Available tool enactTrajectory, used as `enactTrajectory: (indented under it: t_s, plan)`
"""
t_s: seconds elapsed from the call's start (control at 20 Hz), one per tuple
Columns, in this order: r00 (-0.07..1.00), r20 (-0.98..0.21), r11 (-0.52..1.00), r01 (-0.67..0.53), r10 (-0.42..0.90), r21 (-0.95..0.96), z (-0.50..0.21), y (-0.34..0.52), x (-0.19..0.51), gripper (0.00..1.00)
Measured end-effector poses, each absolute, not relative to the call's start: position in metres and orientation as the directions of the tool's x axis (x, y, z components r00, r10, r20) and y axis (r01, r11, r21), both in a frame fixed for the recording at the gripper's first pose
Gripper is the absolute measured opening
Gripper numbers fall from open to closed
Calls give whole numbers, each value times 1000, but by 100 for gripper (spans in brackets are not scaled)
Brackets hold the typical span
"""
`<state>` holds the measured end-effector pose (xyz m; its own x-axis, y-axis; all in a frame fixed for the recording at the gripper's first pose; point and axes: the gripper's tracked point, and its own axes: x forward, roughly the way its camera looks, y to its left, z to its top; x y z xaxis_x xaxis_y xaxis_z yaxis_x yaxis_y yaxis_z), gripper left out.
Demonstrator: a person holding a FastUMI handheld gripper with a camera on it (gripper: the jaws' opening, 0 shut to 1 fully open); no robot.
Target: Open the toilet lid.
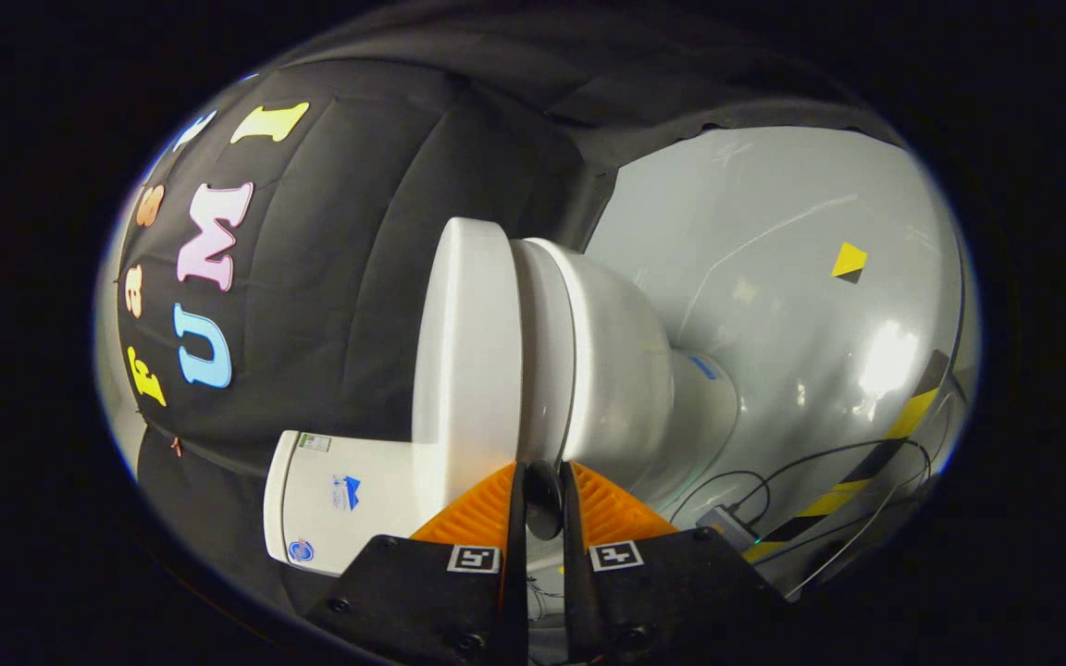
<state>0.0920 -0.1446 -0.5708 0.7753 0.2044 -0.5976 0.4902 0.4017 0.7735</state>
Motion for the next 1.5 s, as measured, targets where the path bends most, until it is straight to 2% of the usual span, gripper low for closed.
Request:
enactTrajectory:
  t_s: [0.1, 0.15, 0.2, 0.5, 0.75, 1.0, 1.15, 1.5]
  plan:
    - [780, -587, 393, 480, 217, 784, -561, -143, 85, 21]
    - [785, -597, 419, 493, 164, 763, -564, -141, 87, 13]
    - [778, -604, 448, 485, 171, 751, -571, -148, 100, 5]
    - [732, -668, 598, 478, 135, 643, -558, -143, 98, 5]
    - [737, -674, 793, 381, 48, 474, -510, -136, 106, 5]
    - [773, -634, 914, 270, -18, 304, -437, -109, 119, 5]
    - [801, -598, 959, 187, -24, 212, -398, -80, 126, 5]
    - [840, -540, 993, 93, -39, 73, -349, -17, 133, 5]
